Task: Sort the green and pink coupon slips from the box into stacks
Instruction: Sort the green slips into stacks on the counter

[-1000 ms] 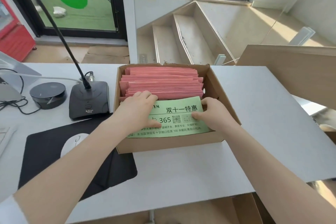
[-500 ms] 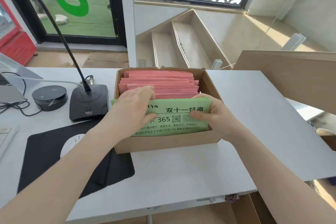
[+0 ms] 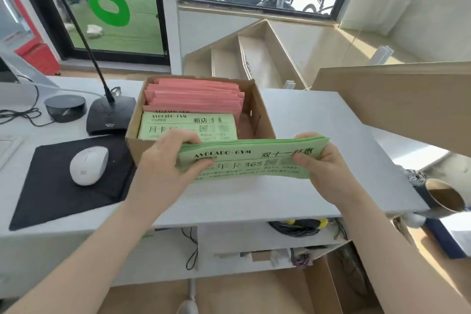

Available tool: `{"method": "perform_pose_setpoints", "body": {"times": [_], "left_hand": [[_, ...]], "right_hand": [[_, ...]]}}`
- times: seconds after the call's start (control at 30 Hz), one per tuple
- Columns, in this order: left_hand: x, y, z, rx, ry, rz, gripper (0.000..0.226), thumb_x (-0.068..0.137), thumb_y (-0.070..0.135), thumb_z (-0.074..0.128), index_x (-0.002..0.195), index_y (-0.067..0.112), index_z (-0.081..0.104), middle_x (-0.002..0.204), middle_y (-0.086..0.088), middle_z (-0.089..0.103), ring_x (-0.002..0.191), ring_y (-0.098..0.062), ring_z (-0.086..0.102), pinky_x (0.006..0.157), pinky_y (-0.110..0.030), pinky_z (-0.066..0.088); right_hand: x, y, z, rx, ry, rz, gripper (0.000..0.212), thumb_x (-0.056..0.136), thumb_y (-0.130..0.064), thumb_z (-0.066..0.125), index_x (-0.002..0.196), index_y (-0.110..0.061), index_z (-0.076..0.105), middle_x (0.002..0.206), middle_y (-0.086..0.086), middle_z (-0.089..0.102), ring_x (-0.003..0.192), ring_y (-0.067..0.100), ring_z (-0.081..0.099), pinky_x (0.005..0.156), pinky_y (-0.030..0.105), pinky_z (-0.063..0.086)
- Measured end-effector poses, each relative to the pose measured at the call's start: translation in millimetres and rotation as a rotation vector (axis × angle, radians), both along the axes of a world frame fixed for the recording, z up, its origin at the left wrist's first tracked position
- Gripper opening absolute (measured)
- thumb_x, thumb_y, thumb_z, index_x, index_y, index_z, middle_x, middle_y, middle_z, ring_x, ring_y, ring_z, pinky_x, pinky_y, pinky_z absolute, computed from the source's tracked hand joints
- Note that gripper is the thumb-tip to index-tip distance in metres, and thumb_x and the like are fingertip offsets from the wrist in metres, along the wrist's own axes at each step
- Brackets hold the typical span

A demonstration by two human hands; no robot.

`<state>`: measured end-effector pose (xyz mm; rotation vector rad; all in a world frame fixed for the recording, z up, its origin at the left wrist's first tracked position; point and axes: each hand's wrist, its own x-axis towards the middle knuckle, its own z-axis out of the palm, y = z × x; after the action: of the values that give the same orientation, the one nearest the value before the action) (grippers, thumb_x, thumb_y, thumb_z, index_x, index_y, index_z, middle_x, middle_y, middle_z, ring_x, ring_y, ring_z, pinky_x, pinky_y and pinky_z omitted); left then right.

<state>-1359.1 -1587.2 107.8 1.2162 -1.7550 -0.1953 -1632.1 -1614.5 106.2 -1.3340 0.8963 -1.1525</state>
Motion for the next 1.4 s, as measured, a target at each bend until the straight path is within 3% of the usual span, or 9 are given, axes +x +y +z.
{"method": "perform_pose_setpoints", "body": {"times": [0.17, 0.3, 0.43, 0.53, 0.7, 0.97, 1.1, 1.23, 1.4], "left_hand": [[-26.6, 24.8, -55.9, 0.323, 0.326, -0.016, 0.052, 0.076, 0.009, 0.073, 0.1, 0.041, 0.039, 0.088, 0.013, 0.052, 0.077, 0.004, 0.054, 0.071, -0.011, 0.042], [-31.1, 31.3, -85.5, 0.521, 0.556, -0.029, 0.038, 0.08, 0.004, 0.068, 0.098, 0.031, 0.049, 0.102, 0.002, 0.061, 0.097, -0.017, 0.062, 0.086, -0.031, 0.051], [-31.0, 30.6, -98.8, 0.655, 0.695, -0.152, 0.028, 0.085, -0.004, 0.059, 0.098, 0.02, 0.057, 0.102, 0.006, 0.068, 0.097, -0.007, 0.064, 0.089, -0.027, 0.051], [-31.3, 28.1, -102.6, 0.687, 0.672, -0.242, 0.03, 0.088, -0.006, 0.053, 0.105, 0.019, 0.056, 0.106, 0.008, 0.067, 0.101, -0.004, 0.062, 0.085, -0.018, 0.048], [-36.2, 20.6, -103.8, 0.705, 0.652, -0.306, 0.035, 0.091, -0.001, 0.049, 0.109, 0.029, 0.046, 0.111, 0.007, 0.062, 0.107, -0.005, 0.058, 0.093, -0.023, 0.045], [-31.4, -2.6, -97.2, 0.642, 0.64, -0.327, 0.031, 0.094, -0.004, 0.043, 0.101, 0.027, 0.042, 0.104, 0.004, 0.061, 0.1, -0.005, 0.057, 0.092, -0.021, 0.046], [-30.0, -12.4, -117.6, 0.745, 0.442, -0.287, 0.033, 0.094, 0.0, 0.043, 0.118, 0.024, 0.039, 0.112, 0.014, 0.055, 0.112, -0.007, 0.051, 0.099, -0.019, 0.037], [-34.7, -17.5, -112.8, 0.735, 0.354, -0.269, 0.032, 0.094, 0.001, 0.043, 0.121, 0.019, 0.039, 0.108, 0.019, 0.054, 0.1, 0.005, 0.052, 0.079, 0.004, 0.034], [-61.0, -30.9, -92.0, 0.595, 0.298, -0.366, 0.032, 0.092, 0.002, 0.048, 0.108, 0.029, 0.045, 0.103, 0.025, 0.059, 0.094, 0.012, 0.055, 0.083, -0.008, 0.043]], "right_hand": [[-20.8, 29.6, -51.4, 0.139, 0.132, -0.064, 0.032, 0.082, 0.003, 0.061, 0.08, -0.028, 0.067, 0.087, 0.001, 0.069, 0.088, 0.02, 0.064, 0.082, 0.036, 0.053], [-24.8, 40.0, -74.5, 0.228, 0.163, -0.133, 0.025, 0.085, 0.006, 0.057, 0.092, -0.018, 0.061, 0.086, -0.004, 0.071, 0.087, 0.013, 0.066, 0.075, 0.024, 0.051], [-25.9, 41.6, -76.4, 0.249, 0.163, -0.131, 0.031, 0.084, 0.009, 0.055, 0.097, -0.019, 0.057, 0.093, -0.001, 0.07, 0.089, 0.011, 0.065, 0.072, 0.02, 0.05], [-28.9, 41.9, -75.5, 0.264, 0.12, -0.128, 0.034, 0.085, 0.01, 0.051, 0.103, -0.019, 0.056, 0.1, 0.004, 0.066, 0.095, 0.015, 0.063, 0.078, 0.028, 0.05], [-17.3, 40.4, -84.7, 0.287, 0.073, -0.2, 0.033, 0.087, 0.012, 0.046, 0.096, -0.018, 0.052, 0.093, 0.0, 0.067, 0.086, 0.014, 0.065, 0.076, 0.041, 0.043], [-13.8, 28.1, -75.1, 0.174, 0.044, -0.284, 0.033, 0.087, 0.014, 0.046, 0.093, -0.019, 0.048, 0.082, -0.01, 0.069, 0.085, 0.011, 0.064, 0.076, 0.022, 0.05], [-10.4, 28.6, -101.9, 0.23, 0.198, -0.276, 0.031, 0.089, 0.008, 0.05, 0.113, -0.012, 0.054, 0.108, -0.004, 0.067, 0.105, 0.014, 0.062, 0.094, 0.032, 0.048], [-13.9, 26.3, -108.4, 0.244, 0.23, -0.308, 0.036, 0.09, 0.006, 0.05, 0.124, -0.007, 0.052, 0.119, -0.001, 0.064, 0.112, 0.014, 0.059, 0.097, 0.031, 0.046], [-38.4, 19.6, -99.0, 0.242, 0.16, -0.46, 0.039, 0.089, 0.002, 0.05, 0.127, -0.008, 0.049, 0.121, 0.003, 0.063, 0.113, 0.019, 0.059, 0.096, 0.036, 0.046]]}}
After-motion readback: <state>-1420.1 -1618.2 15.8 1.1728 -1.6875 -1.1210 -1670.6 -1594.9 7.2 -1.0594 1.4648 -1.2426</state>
